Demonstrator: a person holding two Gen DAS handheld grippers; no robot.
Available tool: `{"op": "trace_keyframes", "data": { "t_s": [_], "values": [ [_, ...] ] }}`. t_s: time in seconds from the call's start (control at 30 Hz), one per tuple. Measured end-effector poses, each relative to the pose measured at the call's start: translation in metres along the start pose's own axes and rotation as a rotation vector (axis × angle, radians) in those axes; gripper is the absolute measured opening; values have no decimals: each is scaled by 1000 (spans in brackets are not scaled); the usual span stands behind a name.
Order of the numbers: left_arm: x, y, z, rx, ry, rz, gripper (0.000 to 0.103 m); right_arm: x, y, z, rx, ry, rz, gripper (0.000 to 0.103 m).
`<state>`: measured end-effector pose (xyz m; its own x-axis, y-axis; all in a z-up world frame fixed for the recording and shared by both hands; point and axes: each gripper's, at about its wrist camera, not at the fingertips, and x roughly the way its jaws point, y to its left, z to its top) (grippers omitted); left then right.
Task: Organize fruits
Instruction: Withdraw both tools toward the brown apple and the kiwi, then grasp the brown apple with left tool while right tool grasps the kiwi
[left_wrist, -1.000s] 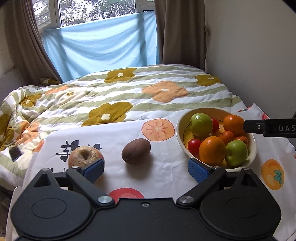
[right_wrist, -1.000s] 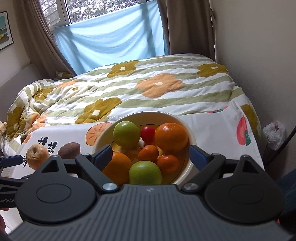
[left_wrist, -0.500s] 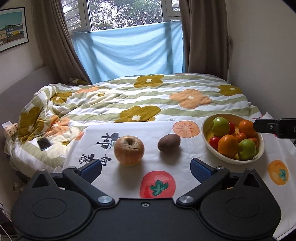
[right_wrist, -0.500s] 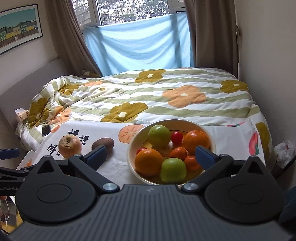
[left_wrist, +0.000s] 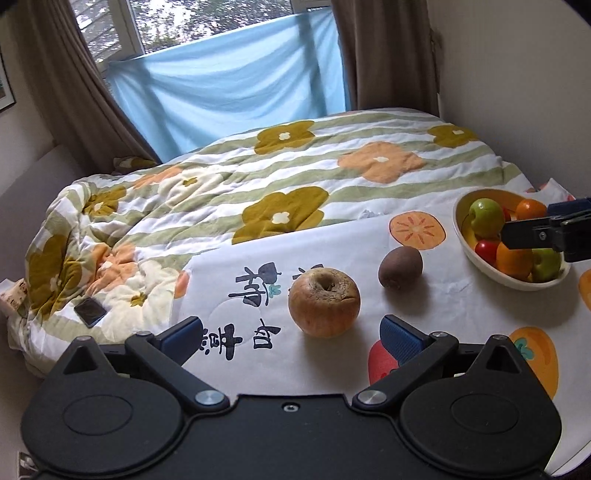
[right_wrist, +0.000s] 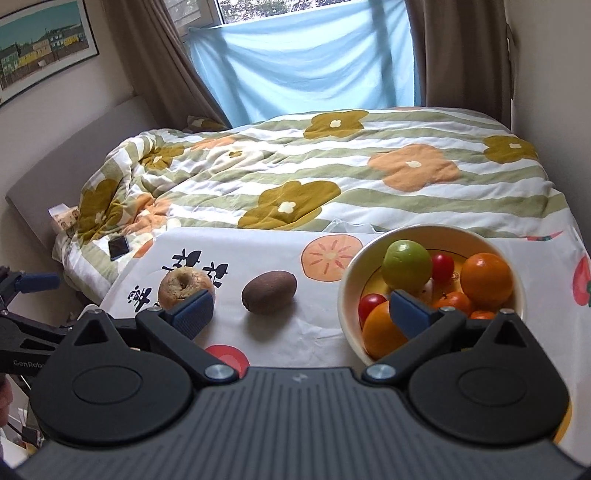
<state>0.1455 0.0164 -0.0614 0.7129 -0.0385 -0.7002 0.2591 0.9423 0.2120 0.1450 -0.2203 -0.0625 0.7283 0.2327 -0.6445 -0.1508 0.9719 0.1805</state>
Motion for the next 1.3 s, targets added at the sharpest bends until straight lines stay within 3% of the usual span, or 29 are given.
{"op": "trace_keyframes", "data": {
  "t_s": [0.3, 0.67, 1.03, 1.3],
  "values": [
    [59, 9, 9, 114, 29, -123, 103, 47, 17, 14, -111, 15, -27, 103],
    [113, 8, 7, 206, 78, -269, 102, 101, 22, 26, -184, 129, 51, 103],
    [137, 10, 8, 190, 115, -355, 79, 132, 35, 28, -284, 201, 84, 103],
    [136, 12, 5, 208, 89, -380, 78, 153, 37, 28, -296, 253, 96, 103]
  ]
}}
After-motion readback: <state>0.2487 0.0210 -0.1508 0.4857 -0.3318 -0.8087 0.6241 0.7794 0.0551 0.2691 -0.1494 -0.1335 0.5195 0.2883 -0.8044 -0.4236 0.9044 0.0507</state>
